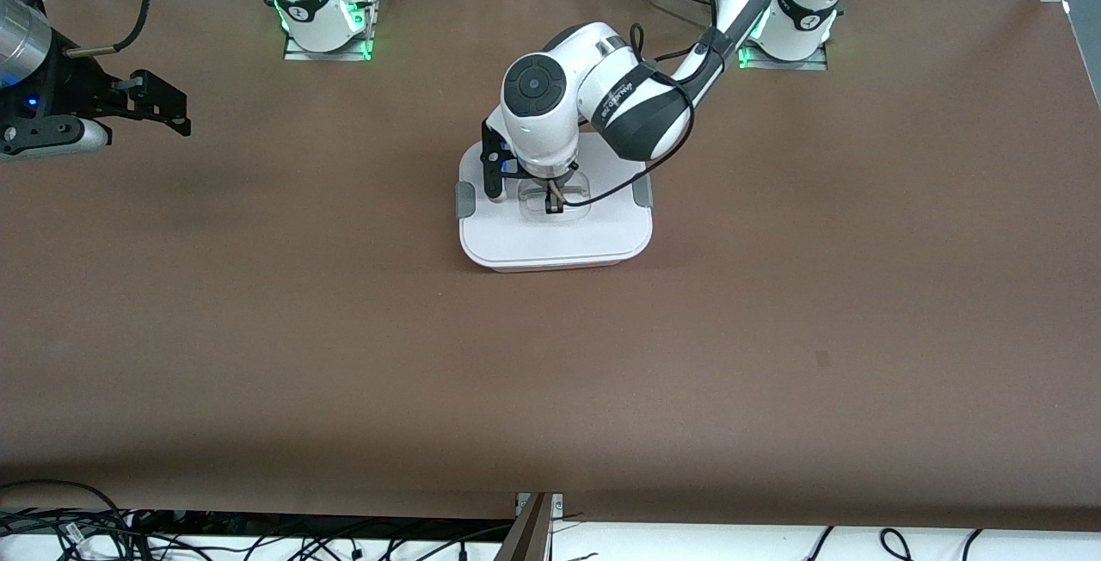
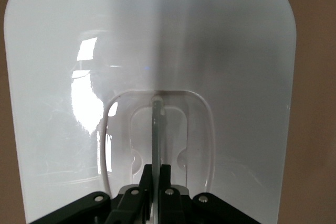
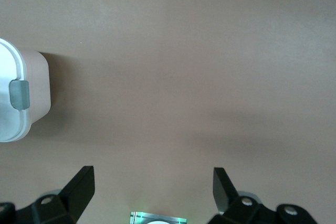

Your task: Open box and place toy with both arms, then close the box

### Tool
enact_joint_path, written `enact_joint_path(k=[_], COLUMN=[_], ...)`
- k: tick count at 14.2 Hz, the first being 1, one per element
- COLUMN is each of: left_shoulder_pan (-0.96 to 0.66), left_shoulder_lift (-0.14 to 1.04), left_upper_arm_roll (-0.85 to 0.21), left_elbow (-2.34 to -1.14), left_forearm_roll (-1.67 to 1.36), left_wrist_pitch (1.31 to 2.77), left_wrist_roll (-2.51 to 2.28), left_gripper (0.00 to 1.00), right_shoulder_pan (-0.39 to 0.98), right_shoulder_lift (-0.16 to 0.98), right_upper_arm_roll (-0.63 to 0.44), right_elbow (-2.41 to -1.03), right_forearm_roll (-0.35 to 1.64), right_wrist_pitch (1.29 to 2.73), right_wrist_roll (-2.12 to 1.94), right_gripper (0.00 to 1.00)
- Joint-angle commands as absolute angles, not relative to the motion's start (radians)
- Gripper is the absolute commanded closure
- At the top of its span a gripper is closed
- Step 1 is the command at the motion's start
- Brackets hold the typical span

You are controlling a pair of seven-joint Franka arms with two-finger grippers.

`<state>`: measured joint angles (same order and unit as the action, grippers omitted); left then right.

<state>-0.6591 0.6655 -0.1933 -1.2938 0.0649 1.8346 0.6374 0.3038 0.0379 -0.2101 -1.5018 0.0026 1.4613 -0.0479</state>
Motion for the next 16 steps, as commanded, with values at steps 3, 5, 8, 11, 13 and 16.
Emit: enact_joint_path(k=[3, 5, 8, 11, 13, 16], left_shoulder_pan=[-0.664, -0.664, -0.664, -0.664, -0.664, -0.666], left_shoulder_lift=[0.644, 0.644, 0.644, 0.646, 0.646, 0.646], left_upper_arm_roll=[-0.183, -0.183, -0.181, -0.181, -0.181, -0.181], left_elbow=[-1.318, -1.316, -1.307, -1.275, -1.272, -1.272], left_forearm_roll=[0.095, 0.094, 0.087, 0.08, 0.075, 0.075], left_wrist_pitch=[1.787, 1.787, 1.787, 1.787, 1.787, 1.787], left_wrist_roll=[0.675, 0.678, 0.675, 0.675, 0.675, 0.673], left_gripper=[1.0, 1.0, 1.0, 1.0, 1.0, 1.0], right_shoulder_pan=[0.307, 0.308, 0.308, 0.307, 0.307, 0.307], right_shoulder_lift=[0.049, 0.049, 0.049, 0.049, 0.049, 0.049], right_upper_arm_roll=[-0.209, -0.209, -0.209, -0.209, -0.209, -0.209], right_elbow=[-1.474, -1.476, -1.474, -1.476, -1.476, -1.476], right_forearm_roll=[-0.008, -0.009, -0.006, -0.005, -0.005, -0.005], right_wrist_pitch=[1.453, 1.454, 1.454, 1.453, 1.451, 1.451], right_wrist_roll=[-0.032, -0.034, -0.034, -0.034, -0.034, -0.032], right_gripper=[0.0, 0.0, 0.0, 0.0, 0.0, 0.0])
